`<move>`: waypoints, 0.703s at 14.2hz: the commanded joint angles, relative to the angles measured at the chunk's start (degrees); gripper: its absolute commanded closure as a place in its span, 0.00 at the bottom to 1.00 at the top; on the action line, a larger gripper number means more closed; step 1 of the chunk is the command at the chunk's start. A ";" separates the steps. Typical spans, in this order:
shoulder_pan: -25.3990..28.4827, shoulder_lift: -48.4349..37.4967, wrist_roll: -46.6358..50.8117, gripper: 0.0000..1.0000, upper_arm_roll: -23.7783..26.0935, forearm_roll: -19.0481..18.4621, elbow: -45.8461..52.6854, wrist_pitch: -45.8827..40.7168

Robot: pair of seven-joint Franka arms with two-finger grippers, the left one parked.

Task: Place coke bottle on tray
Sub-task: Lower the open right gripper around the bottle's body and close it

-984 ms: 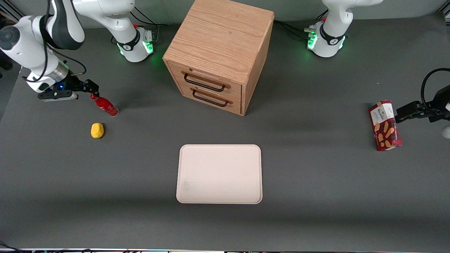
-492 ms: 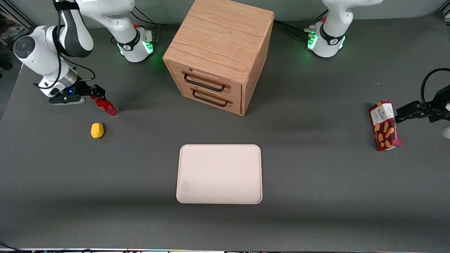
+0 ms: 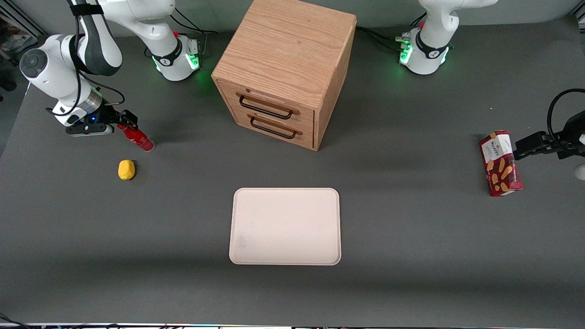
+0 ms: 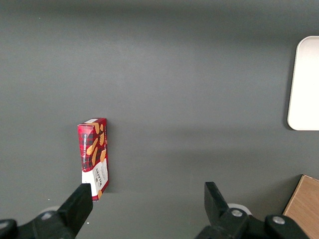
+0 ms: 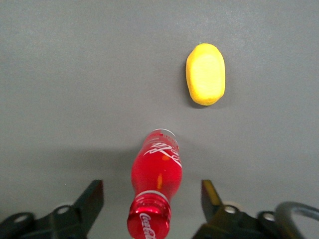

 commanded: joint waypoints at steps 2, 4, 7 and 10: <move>-0.08 -0.27 -1.15 0.83 -0.47 -0.97 -0.24 -0.22; -0.08 -0.36 -1.15 1.00 -0.47 -0.97 -0.15 -0.57; -0.08 -0.27 -1.24 1.00 -0.47 -0.97 -0.06 -0.66; -0.08 -0.27 -1.15 1.00 -0.12 -1.05 1.42 -1.71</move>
